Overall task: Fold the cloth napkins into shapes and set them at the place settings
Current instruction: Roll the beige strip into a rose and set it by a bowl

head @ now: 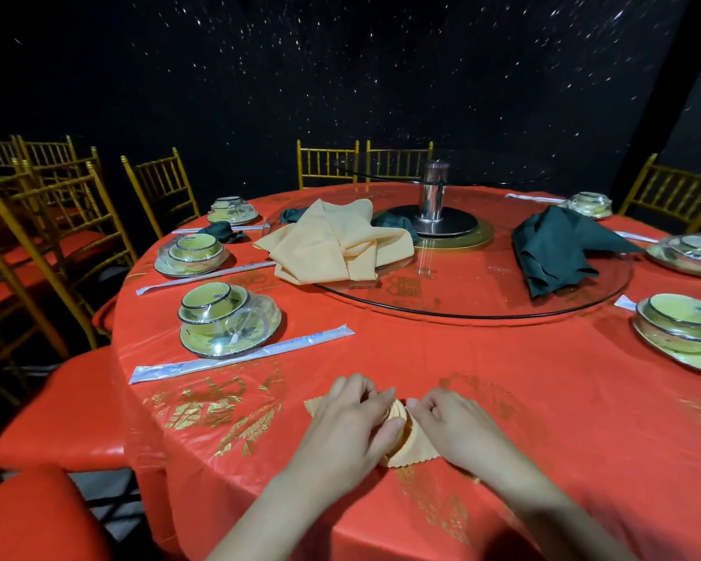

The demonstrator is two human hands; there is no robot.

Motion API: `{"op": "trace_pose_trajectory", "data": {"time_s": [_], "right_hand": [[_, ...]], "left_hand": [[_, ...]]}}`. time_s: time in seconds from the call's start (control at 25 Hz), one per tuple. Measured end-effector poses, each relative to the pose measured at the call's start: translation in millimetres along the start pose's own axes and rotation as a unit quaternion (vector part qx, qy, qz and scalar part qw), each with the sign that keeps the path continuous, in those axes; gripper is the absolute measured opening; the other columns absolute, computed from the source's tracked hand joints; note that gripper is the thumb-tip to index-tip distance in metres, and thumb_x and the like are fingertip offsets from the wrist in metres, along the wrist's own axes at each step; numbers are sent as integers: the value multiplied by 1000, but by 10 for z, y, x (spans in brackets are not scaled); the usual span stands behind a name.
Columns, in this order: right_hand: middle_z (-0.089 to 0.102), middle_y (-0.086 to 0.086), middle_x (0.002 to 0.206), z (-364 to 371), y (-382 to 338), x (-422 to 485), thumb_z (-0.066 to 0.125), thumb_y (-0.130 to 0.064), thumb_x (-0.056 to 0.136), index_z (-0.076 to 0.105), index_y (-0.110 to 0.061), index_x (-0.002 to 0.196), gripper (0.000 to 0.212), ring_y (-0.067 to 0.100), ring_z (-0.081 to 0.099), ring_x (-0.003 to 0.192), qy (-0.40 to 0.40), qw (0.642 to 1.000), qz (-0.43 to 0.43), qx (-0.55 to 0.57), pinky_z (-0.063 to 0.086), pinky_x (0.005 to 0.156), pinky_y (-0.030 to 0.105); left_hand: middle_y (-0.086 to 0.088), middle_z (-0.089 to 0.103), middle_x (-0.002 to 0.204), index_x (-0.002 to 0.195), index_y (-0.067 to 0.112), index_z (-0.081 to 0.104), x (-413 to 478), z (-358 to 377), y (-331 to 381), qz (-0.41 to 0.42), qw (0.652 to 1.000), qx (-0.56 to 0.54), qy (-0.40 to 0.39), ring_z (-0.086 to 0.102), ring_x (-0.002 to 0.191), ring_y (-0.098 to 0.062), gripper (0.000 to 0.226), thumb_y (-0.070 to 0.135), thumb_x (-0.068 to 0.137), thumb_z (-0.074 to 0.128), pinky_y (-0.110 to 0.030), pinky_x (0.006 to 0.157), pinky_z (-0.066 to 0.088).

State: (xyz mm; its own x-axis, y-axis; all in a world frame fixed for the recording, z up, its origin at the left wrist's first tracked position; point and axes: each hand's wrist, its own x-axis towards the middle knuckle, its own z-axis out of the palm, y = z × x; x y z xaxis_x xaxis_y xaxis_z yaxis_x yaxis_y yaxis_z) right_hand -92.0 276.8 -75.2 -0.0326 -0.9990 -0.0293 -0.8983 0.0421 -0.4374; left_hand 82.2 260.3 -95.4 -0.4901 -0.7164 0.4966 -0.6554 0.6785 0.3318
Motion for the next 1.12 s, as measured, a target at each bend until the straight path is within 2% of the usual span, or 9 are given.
{"op": "trace_pose_trajectory", "data": {"time_s": [0.08, 0.16, 0.24, 0.36, 0.48, 0.72, 0.84, 1.0, 1.12], "right_hand": [[51, -3, 82, -2, -53, -7, 35, -47, 97, 43, -24, 73, 35, 21, 50, 81, 2, 1000, 11, -14, 38, 71, 34], [50, -3, 83, 8, -68, 20, 37, -42, 98, 40, -24, 75, 30, 23, 50, 83, 15, 1000, 12, 8, 33, 69, 32], [53, -4, 84, 5, -47, 94, 40, -37, 98, 44, -21, 80, 24, 21, 51, 84, 25, 997, 27, 65, 34, 69, 31], [63, 6, 75, -36, -21, 198, 42, -41, 97, 46, -17, 71, 36, 27, 58, 79, -2, 993, 62, 96, 44, 72, 34], [42, 4, 58, -74, -73, 184, 44, -46, 95, 38, -17, 59, 46, 26, 42, 61, -38, 997, 62, 25, 32, 55, 33], [45, -7, 61, 45, -106, 65, 47, -37, 95, 45, -21, 75, 26, 18, 48, 68, 35, 997, -27, 63, 37, 65, 33], [51, -8, 62, 116, -50, 99, 60, -33, 89, 48, -28, 92, 13, 8, 49, 56, 43, 981, -11, 187, 37, 58, 26], [54, 2, 64, 98, -12, 193, 66, -3, 83, 56, -25, 94, 27, 12, 49, 53, 0, 909, 2, 417, 40, 55, 28], [45, -8, 49, 134, -15, 223, 66, -12, 85, 61, -34, 84, 23, 5, 40, 47, 36, 957, -32, 285, 36, 53, 24]], "left_hand": [[2, 53, 116, 123, 20, 60, -36, 62, -26, 8, 1000, -1, 5, 46, 108, -15, 53, 56, 91, 38, -29, 89, 39], [-1, 46, 140, 130, 16, 55, -25, 61, -12, -7, 999, -23, -26, 37, 133, -13, 69, 64, 89, 29, -24, 107, 26], [2, 40, 147, 138, 17, 46, -13, 51, -5, -29, 997, -35, -63, 28, 138, -7, 84, 73, 82, 20, -10, 107, 11], [6, 36, 149, 142, 20, 40, -35, 43, -17, -36, 997, -36, -66, 24, 139, -3, 84, 70, 79, 17, -3, 103, 4], [8, 36, 148, 142, 21, 40, -81, 68, -22, -36, 997, -44, -50, 21, 137, 3, 91, 79, 78, 12, -3, 104, 3], [5, 48, 140, 135, 18, 50, -130, 142, -22, -37, 998, -57, -6, 35, 133, -4, 83, 74, 85, 16, -17, 107, 21], [4, 50, 138, 134, 18, 51, -149, 173, -29, -44, 997, -60, 2, 39, 131, -8, 78, 71, 87, 20, -20, 105, 25], [2, 57, 131, 128, 17, 56, -146, 213, -52, -29, 999, -30, 26, 48, 124, -12, 65, 63, 93, 26, -18, 103, 30], [1, 60, 126, 125, 16, 57, -141, 223, -45, -26, 999, -23, 30, 52, 118, -14, 58, 58, 94, 31, -16, 100, 29]]}}
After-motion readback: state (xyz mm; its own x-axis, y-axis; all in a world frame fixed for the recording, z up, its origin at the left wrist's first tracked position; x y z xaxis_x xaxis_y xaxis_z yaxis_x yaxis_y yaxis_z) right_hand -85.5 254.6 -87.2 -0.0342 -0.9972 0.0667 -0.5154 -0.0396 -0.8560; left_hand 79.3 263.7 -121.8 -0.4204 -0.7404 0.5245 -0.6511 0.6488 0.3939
